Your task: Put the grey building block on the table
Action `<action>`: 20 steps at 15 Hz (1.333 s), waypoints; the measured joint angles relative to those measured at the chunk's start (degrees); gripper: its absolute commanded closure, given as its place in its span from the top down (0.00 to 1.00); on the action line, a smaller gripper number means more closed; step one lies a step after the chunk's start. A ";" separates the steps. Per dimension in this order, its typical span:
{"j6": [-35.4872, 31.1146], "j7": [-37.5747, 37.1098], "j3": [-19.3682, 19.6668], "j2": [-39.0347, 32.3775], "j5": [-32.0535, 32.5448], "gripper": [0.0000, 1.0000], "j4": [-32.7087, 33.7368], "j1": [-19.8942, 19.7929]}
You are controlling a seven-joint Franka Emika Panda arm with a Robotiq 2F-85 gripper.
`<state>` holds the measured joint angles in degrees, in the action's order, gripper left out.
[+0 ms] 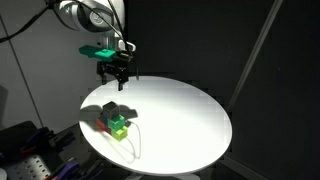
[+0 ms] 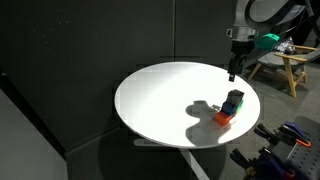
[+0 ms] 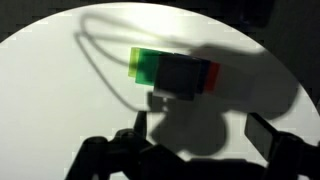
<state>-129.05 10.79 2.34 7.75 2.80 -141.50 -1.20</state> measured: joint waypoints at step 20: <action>-2.74 -2.12 -0.52 -1.10 0.00 1.00 -2.97 0.07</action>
<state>-131.79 8.68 1.82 6.65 2.80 -144.46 -1.14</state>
